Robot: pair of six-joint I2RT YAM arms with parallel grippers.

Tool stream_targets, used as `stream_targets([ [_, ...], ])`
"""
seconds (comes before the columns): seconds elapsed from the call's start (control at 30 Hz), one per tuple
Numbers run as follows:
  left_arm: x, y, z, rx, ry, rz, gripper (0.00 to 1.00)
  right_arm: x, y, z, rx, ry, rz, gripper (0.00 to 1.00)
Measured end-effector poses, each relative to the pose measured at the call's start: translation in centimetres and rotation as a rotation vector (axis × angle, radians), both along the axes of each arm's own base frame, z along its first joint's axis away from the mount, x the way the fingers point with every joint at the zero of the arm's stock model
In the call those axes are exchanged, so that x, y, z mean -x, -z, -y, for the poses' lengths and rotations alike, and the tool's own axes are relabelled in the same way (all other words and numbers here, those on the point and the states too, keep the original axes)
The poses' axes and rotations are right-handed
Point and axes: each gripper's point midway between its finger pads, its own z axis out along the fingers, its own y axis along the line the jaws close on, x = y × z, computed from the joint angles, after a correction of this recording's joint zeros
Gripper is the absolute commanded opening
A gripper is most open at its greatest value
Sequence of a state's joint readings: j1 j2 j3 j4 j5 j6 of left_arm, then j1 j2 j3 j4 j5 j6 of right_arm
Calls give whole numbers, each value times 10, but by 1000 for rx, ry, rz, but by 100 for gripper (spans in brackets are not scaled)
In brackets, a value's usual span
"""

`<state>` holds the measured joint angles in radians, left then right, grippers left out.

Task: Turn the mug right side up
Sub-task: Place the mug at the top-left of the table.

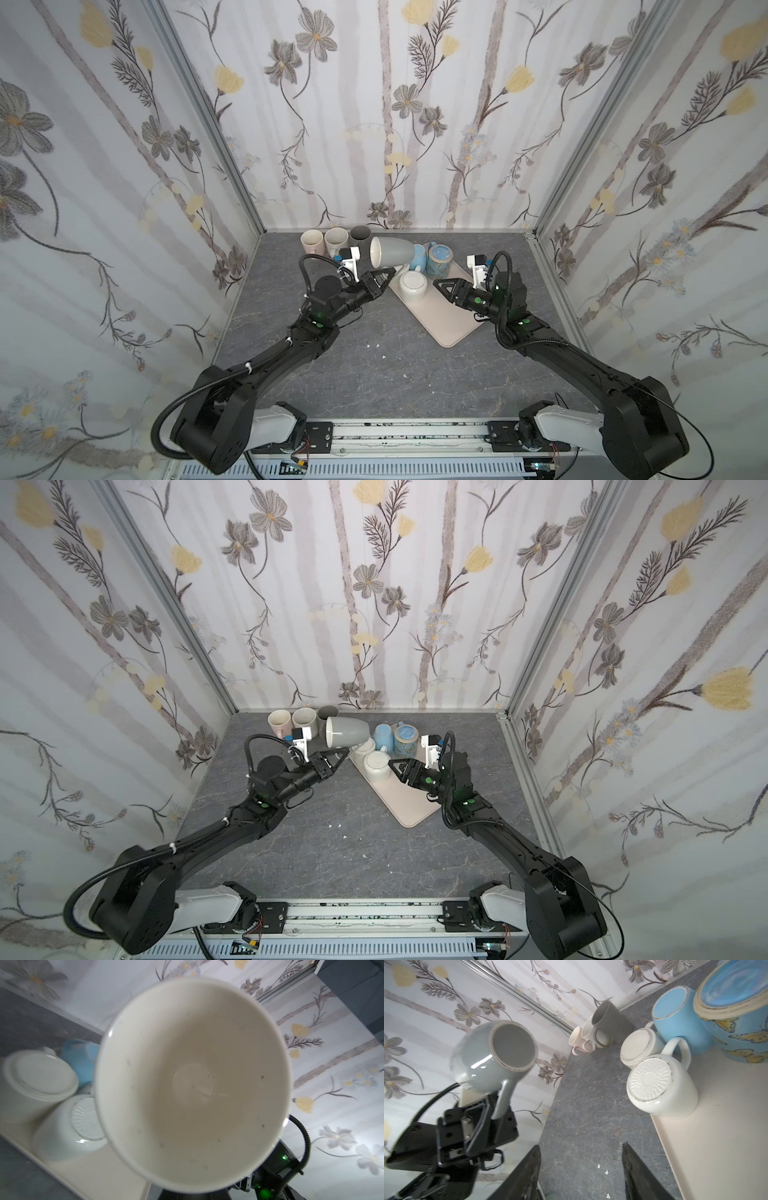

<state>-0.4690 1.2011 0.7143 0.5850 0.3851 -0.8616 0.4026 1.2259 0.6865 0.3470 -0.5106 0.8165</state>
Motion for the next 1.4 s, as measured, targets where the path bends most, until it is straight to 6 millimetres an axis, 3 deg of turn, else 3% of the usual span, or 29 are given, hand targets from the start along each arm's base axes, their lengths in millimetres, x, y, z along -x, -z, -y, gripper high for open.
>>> stream_targets([
  [0.1,-16,-15,-53,-180,-184,54,0,-4,17,1,64,13,-36,61],
  [0.17,-25,-9,-93,-311,-307,40,0,-7,29,0,109,14,-62,61],
  [0.27,-33,19,-148,-489,-445,-44,0,-14,38,-3,169,15,-83,62],
  [0.43,-37,74,-203,-679,-503,-210,0,-30,43,-4,241,20,-86,62],
  [0.63,-52,113,-236,-807,-495,-318,0,-50,38,1,303,44,-69,62],
  [1.0,-88,152,-279,-942,-473,-412,0,-85,33,24,359,118,-60,62],
  [1.2,-118,158,-314,-973,-500,-455,0,-101,30,38,379,161,-60,62],
  [1.4,-159,162,-329,-1003,-486,-446,0,-120,27,55,397,208,-58,63],
])
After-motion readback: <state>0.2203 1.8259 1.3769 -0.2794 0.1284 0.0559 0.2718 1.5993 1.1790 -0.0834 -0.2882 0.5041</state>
